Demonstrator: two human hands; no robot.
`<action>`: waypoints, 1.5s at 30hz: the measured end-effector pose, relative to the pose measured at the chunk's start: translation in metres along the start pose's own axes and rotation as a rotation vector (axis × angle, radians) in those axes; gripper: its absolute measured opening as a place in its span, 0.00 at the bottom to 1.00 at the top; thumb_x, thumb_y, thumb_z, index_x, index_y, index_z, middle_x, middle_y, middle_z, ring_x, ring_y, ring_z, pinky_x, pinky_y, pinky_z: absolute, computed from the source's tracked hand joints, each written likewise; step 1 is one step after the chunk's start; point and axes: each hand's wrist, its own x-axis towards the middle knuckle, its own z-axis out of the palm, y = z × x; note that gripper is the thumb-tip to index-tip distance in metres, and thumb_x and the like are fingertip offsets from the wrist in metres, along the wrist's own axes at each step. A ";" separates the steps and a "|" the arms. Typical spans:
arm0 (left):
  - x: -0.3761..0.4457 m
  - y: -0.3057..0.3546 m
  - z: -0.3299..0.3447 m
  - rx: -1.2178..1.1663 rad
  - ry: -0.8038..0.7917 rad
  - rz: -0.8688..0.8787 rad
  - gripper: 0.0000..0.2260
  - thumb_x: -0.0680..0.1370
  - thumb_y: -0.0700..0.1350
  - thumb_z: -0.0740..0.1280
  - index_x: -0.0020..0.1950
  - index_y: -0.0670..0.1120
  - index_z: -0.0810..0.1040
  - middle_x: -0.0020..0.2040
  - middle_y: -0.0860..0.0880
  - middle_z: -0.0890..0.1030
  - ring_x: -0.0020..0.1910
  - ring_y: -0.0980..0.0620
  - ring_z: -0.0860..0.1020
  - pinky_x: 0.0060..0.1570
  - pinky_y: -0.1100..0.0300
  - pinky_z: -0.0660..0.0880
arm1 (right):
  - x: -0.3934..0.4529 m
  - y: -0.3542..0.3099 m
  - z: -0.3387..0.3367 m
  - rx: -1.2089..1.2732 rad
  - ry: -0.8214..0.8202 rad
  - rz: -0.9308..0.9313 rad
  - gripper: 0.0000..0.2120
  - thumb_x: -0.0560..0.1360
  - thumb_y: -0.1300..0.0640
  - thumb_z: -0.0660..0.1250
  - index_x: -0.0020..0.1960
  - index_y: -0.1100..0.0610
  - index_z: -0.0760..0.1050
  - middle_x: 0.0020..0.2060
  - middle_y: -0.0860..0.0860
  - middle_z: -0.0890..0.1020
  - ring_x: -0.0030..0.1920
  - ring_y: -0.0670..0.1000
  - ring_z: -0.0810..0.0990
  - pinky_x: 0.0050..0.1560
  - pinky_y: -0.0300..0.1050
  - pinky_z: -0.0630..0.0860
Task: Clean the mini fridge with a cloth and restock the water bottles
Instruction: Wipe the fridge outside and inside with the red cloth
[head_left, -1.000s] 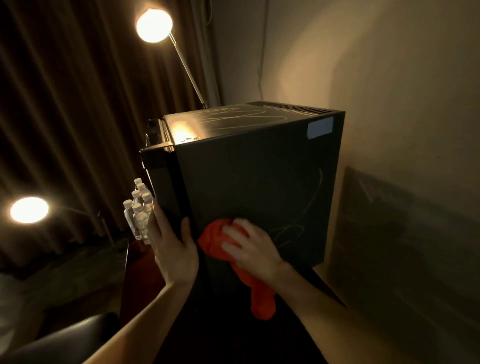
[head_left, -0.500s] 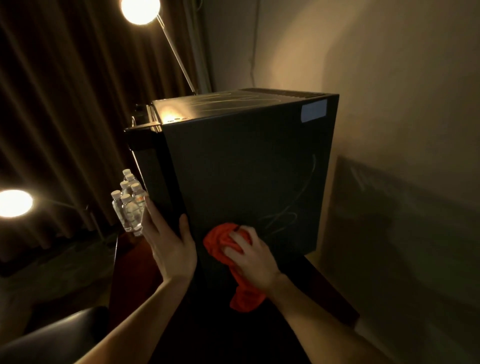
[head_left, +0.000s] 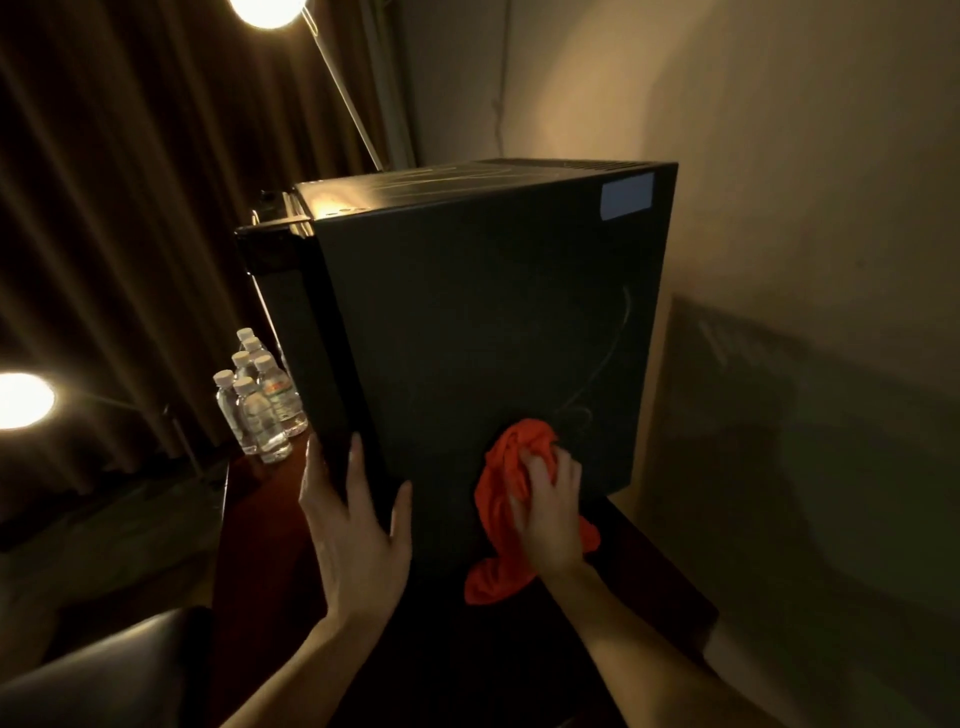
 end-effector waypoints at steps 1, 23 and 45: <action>-0.005 0.000 0.000 0.040 -0.026 0.086 0.36 0.74 0.48 0.72 0.78 0.48 0.58 0.78 0.40 0.55 0.76 0.41 0.56 0.69 0.39 0.63 | -0.003 0.006 0.001 -0.007 -0.040 0.007 0.21 0.78 0.59 0.64 0.69 0.48 0.67 0.71 0.53 0.60 0.73 0.56 0.59 0.72 0.53 0.64; 0.009 0.039 0.048 0.210 -0.207 0.576 0.26 0.78 0.51 0.63 0.76 0.50 0.65 0.77 0.48 0.63 0.75 0.49 0.64 0.74 0.44 0.58 | 0.037 0.026 -0.041 0.217 0.189 0.264 0.29 0.76 0.65 0.66 0.73 0.49 0.62 0.70 0.55 0.64 0.73 0.55 0.61 0.70 0.40 0.52; 0.038 0.041 0.034 0.203 -0.206 0.590 0.26 0.79 0.51 0.63 0.77 0.49 0.64 0.75 0.47 0.64 0.72 0.49 0.65 0.76 0.49 0.55 | 0.081 0.009 -0.079 0.124 0.417 0.286 0.29 0.75 0.53 0.68 0.74 0.50 0.64 0.72 0.51 0.67 0.74 0.53 0.64 0.77 0.55 0.54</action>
